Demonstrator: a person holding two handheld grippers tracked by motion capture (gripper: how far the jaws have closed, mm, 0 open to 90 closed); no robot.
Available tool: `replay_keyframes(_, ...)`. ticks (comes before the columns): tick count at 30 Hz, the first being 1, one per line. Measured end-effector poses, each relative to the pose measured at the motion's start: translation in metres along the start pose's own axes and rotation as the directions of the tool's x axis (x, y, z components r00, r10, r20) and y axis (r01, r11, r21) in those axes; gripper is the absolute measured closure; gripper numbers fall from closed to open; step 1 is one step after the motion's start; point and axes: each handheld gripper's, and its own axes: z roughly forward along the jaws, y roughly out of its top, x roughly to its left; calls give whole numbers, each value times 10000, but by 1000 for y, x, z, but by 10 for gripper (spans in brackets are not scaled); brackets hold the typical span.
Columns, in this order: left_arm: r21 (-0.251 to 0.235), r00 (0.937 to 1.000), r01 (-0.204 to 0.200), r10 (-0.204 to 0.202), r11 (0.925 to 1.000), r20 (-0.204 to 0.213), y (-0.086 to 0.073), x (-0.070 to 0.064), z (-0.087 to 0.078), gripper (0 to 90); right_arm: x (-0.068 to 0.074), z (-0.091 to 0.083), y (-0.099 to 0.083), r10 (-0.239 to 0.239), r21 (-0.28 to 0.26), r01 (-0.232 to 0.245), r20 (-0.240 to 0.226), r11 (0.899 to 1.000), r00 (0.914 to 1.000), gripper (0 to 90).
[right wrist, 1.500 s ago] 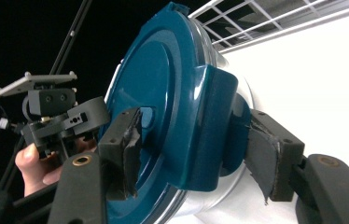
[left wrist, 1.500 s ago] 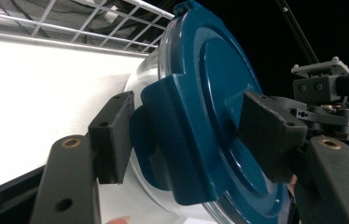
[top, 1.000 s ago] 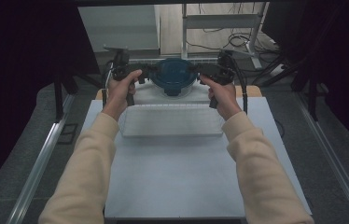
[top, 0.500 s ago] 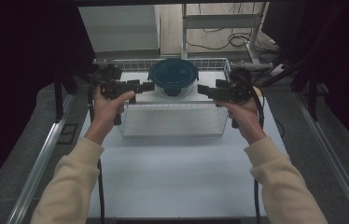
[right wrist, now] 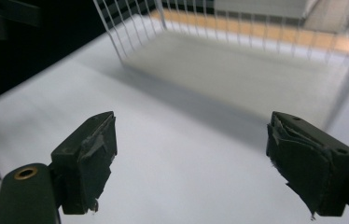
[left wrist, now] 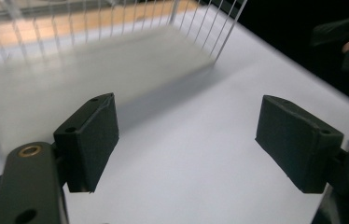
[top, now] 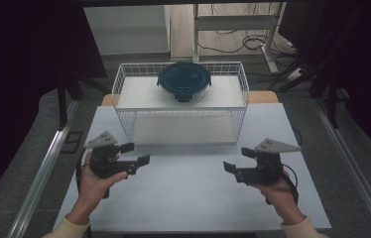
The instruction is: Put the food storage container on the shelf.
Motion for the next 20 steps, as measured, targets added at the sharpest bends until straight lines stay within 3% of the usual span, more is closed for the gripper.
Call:
replay_keyframes(4,354,9996,214,-207,9991,-192,-32,3,4,209,-7,9,-36,394,649,-396,43,9971,9992,160)
replay_keyframes(7,792,9990,-37,71,9968,-432,-44,2,10,207,-11,18,-56,479,1119,-499,201,9925,9986,157)
replay_keyframes(9,891,9990,-22,62,9960,-441,-49,2,12,207,-10,24,-61,272,1350,-320,378,9903,9989,155)
replay_keyframes(14,878,9988,69,-27,9961,-482,-53,3,15,203,-6,26,-61,46,1184,-59,108,9929,9999,149)
replay_keyframes(20,733,9985,9,30,9973,-539,-54,4,18,185,-14,19,-63,114,649,-137,360,9978,9993,131)
